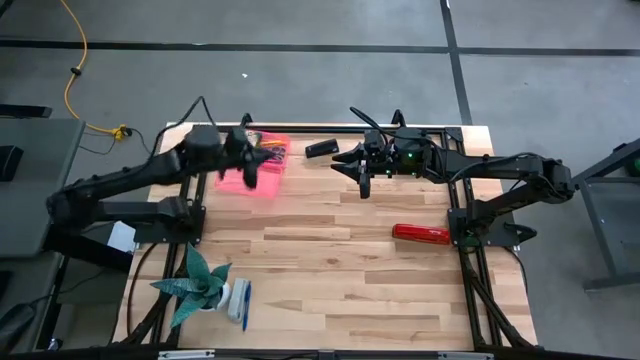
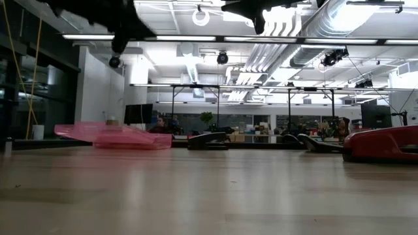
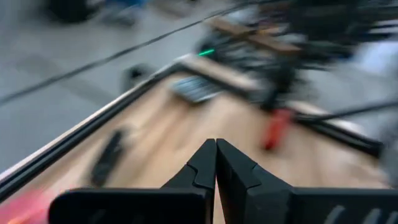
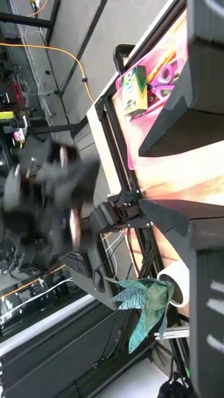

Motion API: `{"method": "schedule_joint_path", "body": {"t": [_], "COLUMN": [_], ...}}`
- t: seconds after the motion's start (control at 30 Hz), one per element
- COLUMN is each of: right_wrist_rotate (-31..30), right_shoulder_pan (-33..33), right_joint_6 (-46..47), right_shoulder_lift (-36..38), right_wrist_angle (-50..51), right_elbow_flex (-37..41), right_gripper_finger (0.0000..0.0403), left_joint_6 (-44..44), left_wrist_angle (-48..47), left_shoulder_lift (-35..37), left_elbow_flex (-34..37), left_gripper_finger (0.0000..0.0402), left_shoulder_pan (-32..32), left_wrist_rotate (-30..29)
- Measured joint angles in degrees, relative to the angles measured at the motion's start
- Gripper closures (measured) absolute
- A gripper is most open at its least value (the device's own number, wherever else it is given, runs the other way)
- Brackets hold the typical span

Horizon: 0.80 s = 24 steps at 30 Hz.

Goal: Pack school essentials
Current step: Put the blue pen into the pink supply box

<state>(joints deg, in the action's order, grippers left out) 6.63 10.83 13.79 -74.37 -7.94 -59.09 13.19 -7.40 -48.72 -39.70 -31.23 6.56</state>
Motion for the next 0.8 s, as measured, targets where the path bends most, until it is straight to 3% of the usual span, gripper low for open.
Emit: {"method": "schedule_joint_path", "body": {"t": [0.13,0.3,0.4,0.8], "right_wrist_rotate": [0.0,0.6,1.7,2.7], "right_shoulder_pan": [0.0,0.0,0.0,0.0], "right_joint_6": [-0.4,-0.4,-0.9,-1.5], "right_shoulder_lift": [0.0,0.0,0.0,0.0], "right_wrist_angle": [0.0,0.0,-0.1,0.3], "right_elbow_flex": [0.0,0.0,0.0,0.0], "right_gripper_finger": [0.0290,0.0290,0.0290,0.0290], "left_joint_6": [-2.8,-5.5,-7.3,-7.8], "left_wrist_angle": [3.2,5.7,7.6,10.2], "left_shoulder_lift": [3.4,3.7,3.7,3.6], "left_elbow_flex": [0.0,0.0,0.0,0.0], "left_gripper_finger": [0.0401,0.0401,0.0400,0.0374], "left_shoulder_pan": [11.2,19.9,21.5,21.5], "left_wrist_rotate": [-0.7,-9.9,-13.4,-13.3]}}
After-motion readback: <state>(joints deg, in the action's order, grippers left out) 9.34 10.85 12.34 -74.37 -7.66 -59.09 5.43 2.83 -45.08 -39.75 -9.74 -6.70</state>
